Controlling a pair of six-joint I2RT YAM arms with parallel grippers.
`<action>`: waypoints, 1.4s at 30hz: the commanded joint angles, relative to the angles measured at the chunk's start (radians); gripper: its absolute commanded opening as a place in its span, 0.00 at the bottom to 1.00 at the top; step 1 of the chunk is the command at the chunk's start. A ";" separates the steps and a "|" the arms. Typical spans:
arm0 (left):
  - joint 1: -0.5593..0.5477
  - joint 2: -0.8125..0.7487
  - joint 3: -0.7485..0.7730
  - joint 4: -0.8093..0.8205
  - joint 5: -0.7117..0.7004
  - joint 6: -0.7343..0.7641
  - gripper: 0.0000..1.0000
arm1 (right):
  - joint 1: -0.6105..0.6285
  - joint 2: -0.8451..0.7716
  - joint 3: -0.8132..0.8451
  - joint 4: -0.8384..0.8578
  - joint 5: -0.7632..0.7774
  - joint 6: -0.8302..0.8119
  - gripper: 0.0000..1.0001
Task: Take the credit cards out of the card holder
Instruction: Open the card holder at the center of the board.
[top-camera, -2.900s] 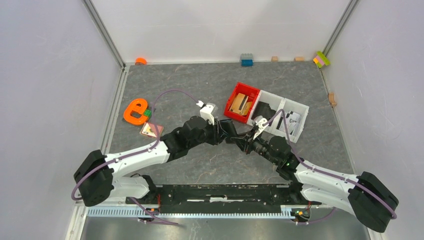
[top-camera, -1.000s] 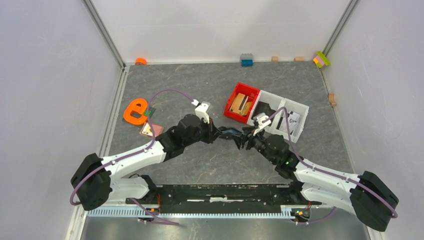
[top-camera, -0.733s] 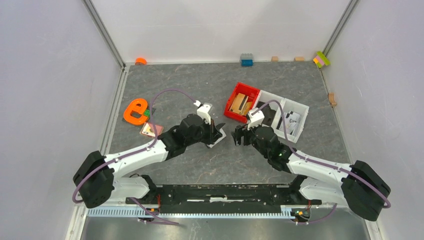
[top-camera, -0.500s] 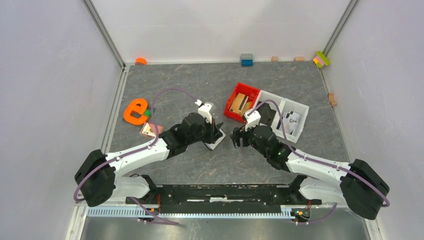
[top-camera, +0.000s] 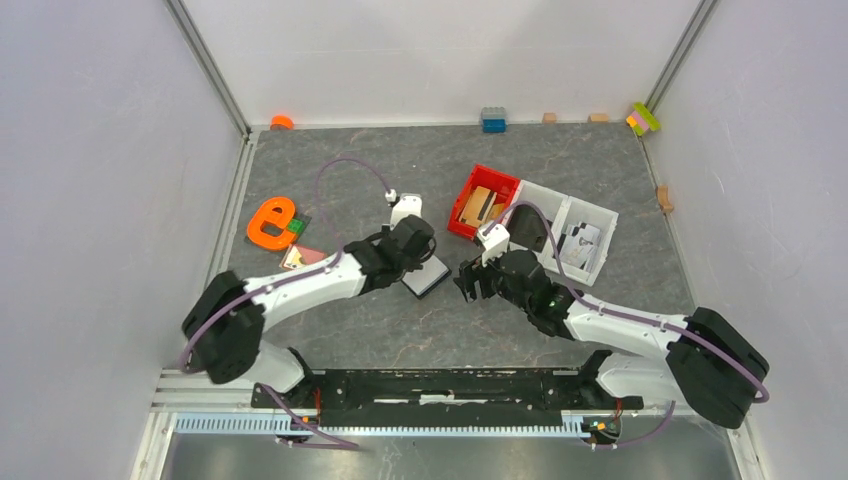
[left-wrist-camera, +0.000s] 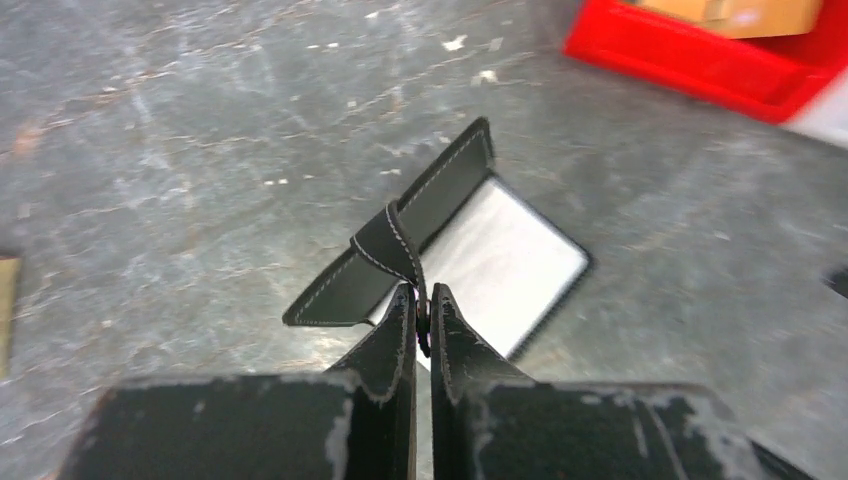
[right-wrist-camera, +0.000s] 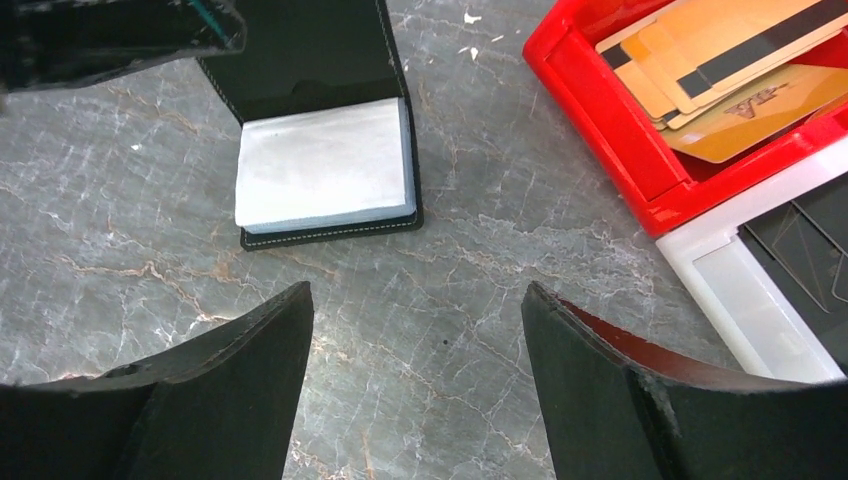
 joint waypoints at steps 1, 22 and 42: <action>0.003 0.148 0.125 -0.155 -0.224 0.001 0.02 | 0.001 0.029 0.059 -0.001 -0.017 -0.014 0.81; 0.102 0.401 0.246 -0.206 0.148 0.016 0.02 | -0.004 -0.090 -0.022 -0.004 0.207 0.078 0.69; 0.156 0.360 0.217 -0.205 0.291 0.033 0.02 | -0.040 0.310 0.118 -0.011 -0.097 0.195 0.46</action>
